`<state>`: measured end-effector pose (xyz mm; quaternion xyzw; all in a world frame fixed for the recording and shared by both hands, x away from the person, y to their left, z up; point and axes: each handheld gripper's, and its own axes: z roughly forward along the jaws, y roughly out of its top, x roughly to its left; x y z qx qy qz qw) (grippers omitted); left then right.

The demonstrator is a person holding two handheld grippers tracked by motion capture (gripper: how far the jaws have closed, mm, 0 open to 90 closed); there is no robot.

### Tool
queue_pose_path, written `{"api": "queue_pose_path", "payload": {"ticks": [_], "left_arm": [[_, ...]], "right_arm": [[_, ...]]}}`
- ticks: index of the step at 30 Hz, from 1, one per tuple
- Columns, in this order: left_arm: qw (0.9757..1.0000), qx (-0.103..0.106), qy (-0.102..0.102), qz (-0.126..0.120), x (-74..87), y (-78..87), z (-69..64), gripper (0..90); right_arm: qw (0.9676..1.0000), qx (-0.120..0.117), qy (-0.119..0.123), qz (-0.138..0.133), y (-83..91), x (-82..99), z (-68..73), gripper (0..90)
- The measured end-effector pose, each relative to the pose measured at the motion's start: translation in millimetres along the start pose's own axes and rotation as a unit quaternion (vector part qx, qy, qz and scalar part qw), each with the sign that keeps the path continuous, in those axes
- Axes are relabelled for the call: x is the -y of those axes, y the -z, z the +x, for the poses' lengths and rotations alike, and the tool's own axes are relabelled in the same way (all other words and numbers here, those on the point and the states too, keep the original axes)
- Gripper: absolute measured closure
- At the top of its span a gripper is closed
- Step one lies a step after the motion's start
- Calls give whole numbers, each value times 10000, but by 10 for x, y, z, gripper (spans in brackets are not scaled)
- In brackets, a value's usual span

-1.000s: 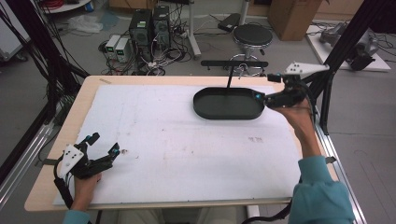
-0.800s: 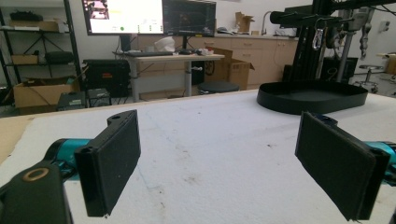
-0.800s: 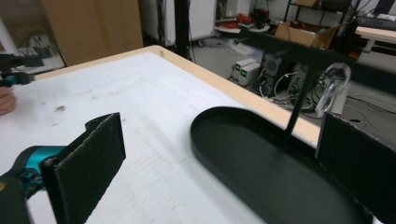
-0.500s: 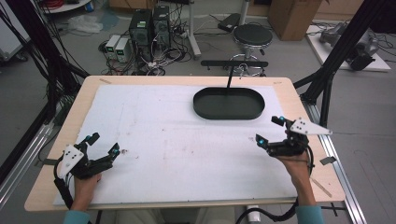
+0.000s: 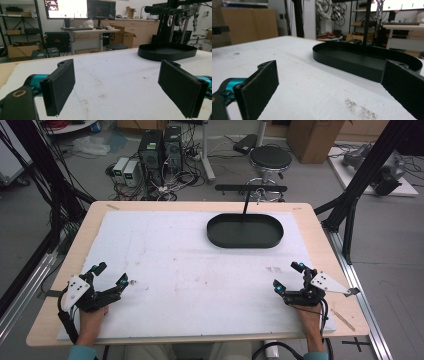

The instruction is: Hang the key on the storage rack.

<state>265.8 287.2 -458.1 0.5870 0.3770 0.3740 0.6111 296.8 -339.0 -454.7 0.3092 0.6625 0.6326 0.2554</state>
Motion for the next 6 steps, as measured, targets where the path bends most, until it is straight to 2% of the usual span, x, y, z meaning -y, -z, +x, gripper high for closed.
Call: {"api": "queue_pose_path", "payload": {"ticks": [6], "left_arm": [[10000,-9,-39,-19,1,5,-4,146]], "right_arm": [[9999,19,129,55,-16,1,14,8]]}}
